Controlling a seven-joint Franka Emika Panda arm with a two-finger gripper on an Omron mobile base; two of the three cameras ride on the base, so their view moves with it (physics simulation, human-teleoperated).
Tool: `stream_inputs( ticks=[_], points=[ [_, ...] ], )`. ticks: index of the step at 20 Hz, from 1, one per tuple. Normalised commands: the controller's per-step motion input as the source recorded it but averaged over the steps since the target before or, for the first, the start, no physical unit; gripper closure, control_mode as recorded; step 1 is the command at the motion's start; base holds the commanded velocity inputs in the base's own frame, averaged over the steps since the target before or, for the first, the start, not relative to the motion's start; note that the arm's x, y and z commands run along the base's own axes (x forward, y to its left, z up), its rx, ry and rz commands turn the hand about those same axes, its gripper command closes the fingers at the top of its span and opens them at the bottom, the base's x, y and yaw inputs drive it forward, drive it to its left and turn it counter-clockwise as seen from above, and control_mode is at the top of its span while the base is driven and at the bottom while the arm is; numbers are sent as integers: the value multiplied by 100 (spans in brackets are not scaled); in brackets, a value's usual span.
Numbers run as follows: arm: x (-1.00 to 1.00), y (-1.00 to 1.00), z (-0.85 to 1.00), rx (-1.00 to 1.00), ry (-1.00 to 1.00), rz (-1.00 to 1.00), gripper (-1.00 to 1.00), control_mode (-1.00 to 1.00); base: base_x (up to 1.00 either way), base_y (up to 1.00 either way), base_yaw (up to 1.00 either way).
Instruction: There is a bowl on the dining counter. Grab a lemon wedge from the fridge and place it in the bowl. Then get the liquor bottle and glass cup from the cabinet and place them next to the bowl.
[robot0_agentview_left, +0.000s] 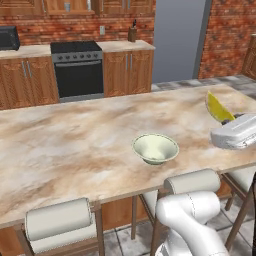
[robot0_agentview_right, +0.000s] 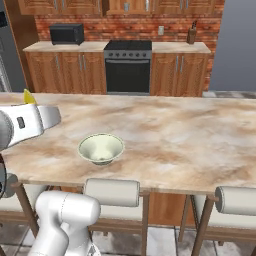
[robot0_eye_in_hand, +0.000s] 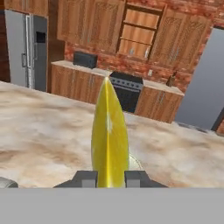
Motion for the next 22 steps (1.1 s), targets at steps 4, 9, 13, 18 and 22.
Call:
stream_inputs(
  ticks=[4,9,13,18,22],
  points=[
    [78,0,-38,-1,56,2,100,-100,0,0,0],
    [61,0,-44,-1,48,5,100,-100,0,0,0],
    [24,0,-34,0,32,6,100,-100,0,0,0],
    [15,0,-41,0,17,0,100,-100,0,0,0],
    [23,-1,-38,-1,14,0,100,-100,0,0,0]
  ],
)
